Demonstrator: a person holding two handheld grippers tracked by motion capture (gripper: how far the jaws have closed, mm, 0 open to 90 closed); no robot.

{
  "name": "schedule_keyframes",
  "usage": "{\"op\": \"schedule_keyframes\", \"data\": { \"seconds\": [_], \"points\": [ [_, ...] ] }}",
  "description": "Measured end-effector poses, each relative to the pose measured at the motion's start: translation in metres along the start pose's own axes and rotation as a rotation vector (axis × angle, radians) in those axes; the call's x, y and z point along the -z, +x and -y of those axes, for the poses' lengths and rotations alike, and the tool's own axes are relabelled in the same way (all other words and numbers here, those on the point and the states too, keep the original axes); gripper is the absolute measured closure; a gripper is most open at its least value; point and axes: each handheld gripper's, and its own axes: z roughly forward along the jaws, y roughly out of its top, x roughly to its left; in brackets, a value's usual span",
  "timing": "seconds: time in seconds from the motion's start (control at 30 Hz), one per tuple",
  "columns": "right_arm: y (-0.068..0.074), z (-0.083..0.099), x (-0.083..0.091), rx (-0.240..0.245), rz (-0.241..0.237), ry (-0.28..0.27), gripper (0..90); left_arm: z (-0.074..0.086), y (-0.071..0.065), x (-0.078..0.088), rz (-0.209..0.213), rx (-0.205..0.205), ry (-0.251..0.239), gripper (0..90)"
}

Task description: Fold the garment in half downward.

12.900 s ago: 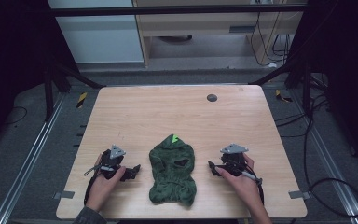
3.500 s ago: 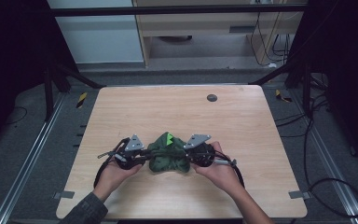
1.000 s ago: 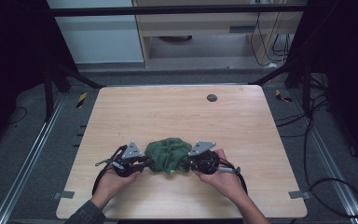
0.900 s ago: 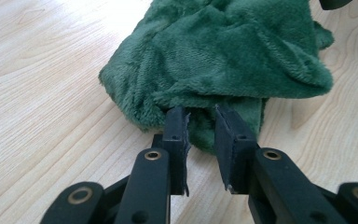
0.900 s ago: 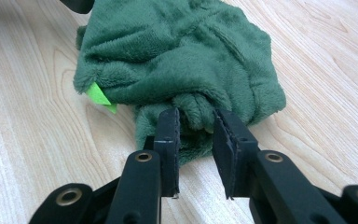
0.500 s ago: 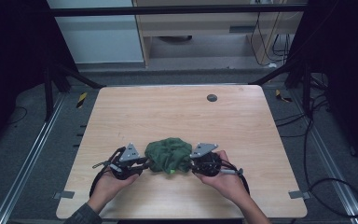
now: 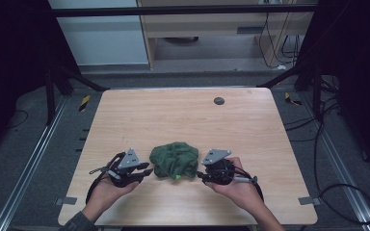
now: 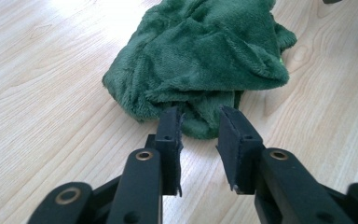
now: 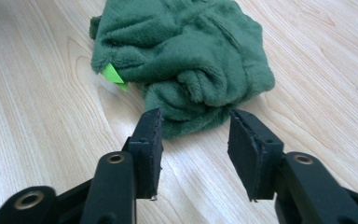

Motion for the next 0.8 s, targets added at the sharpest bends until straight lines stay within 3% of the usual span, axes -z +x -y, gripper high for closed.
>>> {"op": "schedule_keyframes", "data": {
  "seconds": [0.17, 0.37, 0.5, 0.63, 0.8],
  "points": [
    [-0.004, 0.002, 0.004, -0.006, 0.005, 0.010, 47.3, 0.002, 0.003, 0.001, -0.006, 0.000, 0.010, 62.1],
    [-0.020, 0.002, 0.009, -0.028, 0.023, 0.021, 36.5, 0.001, 0.019, 0.000, -0.027, 0.029, 0.013, 52.3],
    [-0.035, 0.002, 0.011, -0.052, 0.028, 0.037, 28.6, -0.001, 0.029, 0.002, -0.057, 0.060, 0.011, 41.4],
    [-0.053, -0.001, 0.014, -0.074, 0.037, 0.070, 16.6, -0.001, 0.039, 0.009, -0.090, 0.117, 0.000, 26.1],
    [-0.067, -0.006, 0.020, -0.101, 0.066, 0.066, 10.5, 0.001, 0.048, 0.018, -0.133, 0.170, -0.013, 14.7]
  ]
}}
